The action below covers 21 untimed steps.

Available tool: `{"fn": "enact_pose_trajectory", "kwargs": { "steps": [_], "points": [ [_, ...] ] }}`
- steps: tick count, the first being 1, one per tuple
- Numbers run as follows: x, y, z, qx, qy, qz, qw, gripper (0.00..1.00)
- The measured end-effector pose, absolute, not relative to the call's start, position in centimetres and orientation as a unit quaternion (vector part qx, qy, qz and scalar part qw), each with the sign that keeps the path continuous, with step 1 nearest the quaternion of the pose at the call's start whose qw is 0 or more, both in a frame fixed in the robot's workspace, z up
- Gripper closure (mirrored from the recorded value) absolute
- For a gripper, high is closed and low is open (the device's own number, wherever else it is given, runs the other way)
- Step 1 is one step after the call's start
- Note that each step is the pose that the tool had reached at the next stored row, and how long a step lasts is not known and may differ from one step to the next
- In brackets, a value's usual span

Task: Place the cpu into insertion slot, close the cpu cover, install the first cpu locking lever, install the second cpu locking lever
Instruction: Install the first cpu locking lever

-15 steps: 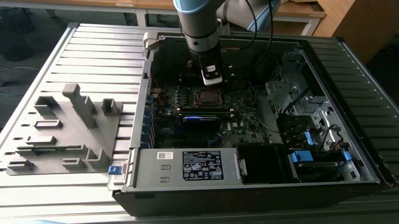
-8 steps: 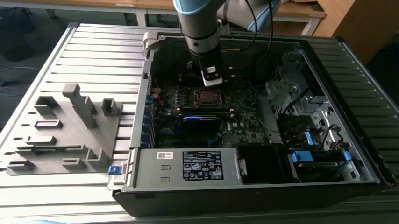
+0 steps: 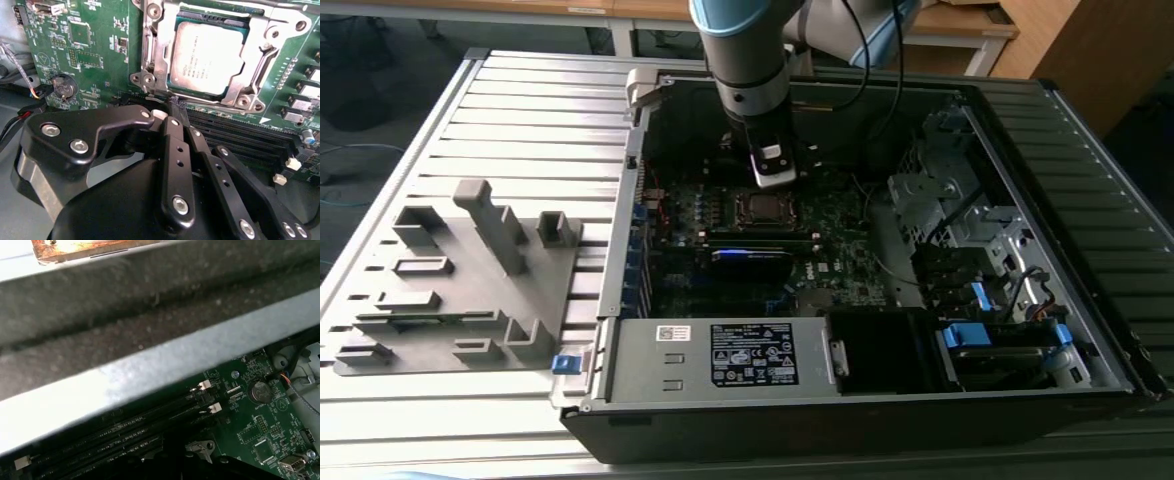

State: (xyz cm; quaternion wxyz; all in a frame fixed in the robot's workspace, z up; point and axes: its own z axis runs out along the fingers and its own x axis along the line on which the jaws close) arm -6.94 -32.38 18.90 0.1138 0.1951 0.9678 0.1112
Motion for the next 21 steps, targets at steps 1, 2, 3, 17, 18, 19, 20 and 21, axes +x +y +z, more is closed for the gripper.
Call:
{"fn": "enact_pose_trajectory", "kwargs": {
  "steps": [1,2,3,17,18,19,20,21],
  "points": [
    [-6.94,-32.38,18.90,0.195,0.968,0.111,0.114,0.89],
    [-6.94,-32.39,18.90,0.195,0.968,0.111,0.114,0.89],
    [-6.94,-32.39,18.90,0.195,0.968,0.111,0.114,0.89],
    [-6.93,-32.15,19.58,0.198,0.967,0.113,0.114,0.89],
    [-6.93,-32.10,19.58,0.199,0.967,0.113,0.114,0.89],
    [-6.93,-32.04,19.58,0.200,0.967,0.113,0.114,0.89],
    [-6.93,-32.00,19.58,0.200,0.966,0.114,0.114,0.89],
    [-6.93,-31.95,19.58,0.201,0.966,0.114,0.114,0.89]
  ]
}}
